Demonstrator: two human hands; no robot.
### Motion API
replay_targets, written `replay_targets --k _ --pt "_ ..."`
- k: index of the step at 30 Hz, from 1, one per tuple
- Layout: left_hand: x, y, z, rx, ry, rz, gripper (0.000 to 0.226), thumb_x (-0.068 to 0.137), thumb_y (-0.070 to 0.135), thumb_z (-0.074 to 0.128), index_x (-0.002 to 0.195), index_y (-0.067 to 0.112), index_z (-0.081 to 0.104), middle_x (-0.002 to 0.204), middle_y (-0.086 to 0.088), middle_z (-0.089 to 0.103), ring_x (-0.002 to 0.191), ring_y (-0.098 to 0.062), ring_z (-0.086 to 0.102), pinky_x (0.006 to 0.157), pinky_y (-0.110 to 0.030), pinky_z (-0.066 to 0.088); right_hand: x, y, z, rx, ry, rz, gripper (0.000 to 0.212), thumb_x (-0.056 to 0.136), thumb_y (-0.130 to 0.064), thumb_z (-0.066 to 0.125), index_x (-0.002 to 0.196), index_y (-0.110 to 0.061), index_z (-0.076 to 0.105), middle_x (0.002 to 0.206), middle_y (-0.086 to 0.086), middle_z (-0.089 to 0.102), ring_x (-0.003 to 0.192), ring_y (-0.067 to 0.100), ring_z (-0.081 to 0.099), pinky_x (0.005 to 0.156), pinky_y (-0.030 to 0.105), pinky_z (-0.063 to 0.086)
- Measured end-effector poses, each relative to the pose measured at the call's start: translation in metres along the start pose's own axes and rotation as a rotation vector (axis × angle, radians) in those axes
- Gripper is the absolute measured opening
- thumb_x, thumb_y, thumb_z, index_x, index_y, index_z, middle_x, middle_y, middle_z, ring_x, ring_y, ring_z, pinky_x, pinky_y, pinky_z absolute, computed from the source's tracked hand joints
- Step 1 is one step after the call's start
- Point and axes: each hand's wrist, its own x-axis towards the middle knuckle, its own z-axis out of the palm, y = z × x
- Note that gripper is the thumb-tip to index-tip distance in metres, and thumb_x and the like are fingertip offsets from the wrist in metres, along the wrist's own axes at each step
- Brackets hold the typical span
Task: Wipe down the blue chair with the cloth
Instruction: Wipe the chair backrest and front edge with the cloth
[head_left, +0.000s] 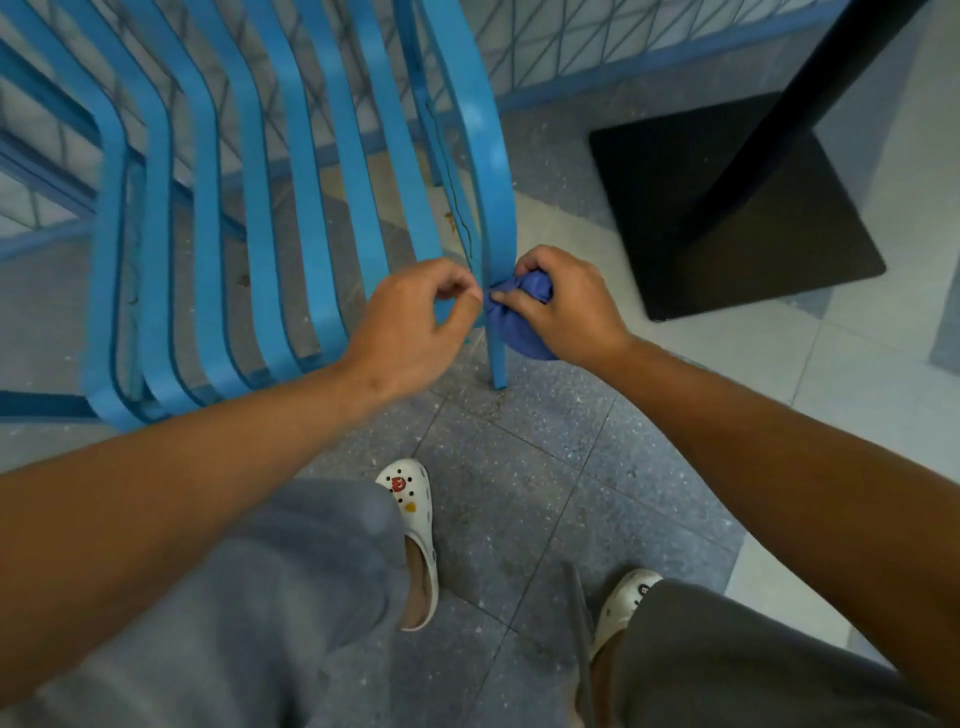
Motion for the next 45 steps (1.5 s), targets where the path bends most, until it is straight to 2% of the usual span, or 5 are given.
replay_targets --k 8,21,27,41,45 --pt "0.032 -0.011 -0.021 -0.112 0.149 -0.135 0.038 0.107 0.037 0.046 0.139 0.017 0.052 0.125 0.008 0.059 0.115 -0.002 0.054 0.096 -0.016 0.043 -0.001 -0.053 -0.035 0.180 0.106 0.047 0.020 0.086 -0.029 0.080 0.091 -0.018 0.064 0.085 -0.012 0.066 0.083 0.006 0.064 0.079 0.035 0.055" --pt "0.087 0.050 -0.063 -0.678 0.274 -0.245 0.016 0.105 0.030 0.050 0.116 0.026 0.061 0.098 0.008 0.071 0.079 -0.003 0.069 0.068 -0.022 0.053 0.071 -0.135 -0.062 0.361 0.262 0.207 0.023 0.091 -0.028 0.076 0.095 -0.006 0.072 0.081 -0.007 0.069 0.069 -0.005 0.061 0.069 0.014 0.049" --pt "0.120 0.059 -0.075 -0.822 0.202 -0.431 0.021 0.102 0.020 0.051 0.122 0.020 0.058 0.102 0.000 0.071 0.068 -0.012 0.067 0.060 -0.025 0.047 0.078 -0.144 -0.067 0.359 0.182 0.331 0.042 0.095 -0.035 0.071 0.070 -0.006 0.054 0.066 0.012 0.044 0.060 0.012 0.038 0.054 0.025 0.035" --pt "0.104 0.063 -0.105 -0.878 0.094 -0.446 0.024 0.100 0.003 0.053 0.110 0.021 0.064 0.089 -0.007 0.072 0.072 -0.023 0.069 0.053 -0.025 0.054 0.033 -0.169 -0.048 0.223 0.056 0.262 0.054 0.095 -0.043 0.068 0.072 0.006 0.060 0.067 0.019 0.063 0.059 0.021 0.053 0.059 0.043 0.047" --pt "0.090 0.055 -0.110 -0.823 0.016 -0.433 0.030 0.104 0.013 0.053 0.133 0.021 0.058 0.101 -0.011 0.071 0.075 -0.023 0.069 0.056 -0.029 0.055 0.027 -0.177 -0.045 0.177 0.023 0.251 0.058 0.095 -0.045 0.066 0.079 0.010 0.060 0.074 0.027 0.063 0.057 0.018 0.050 0.058 0.043 0.046"
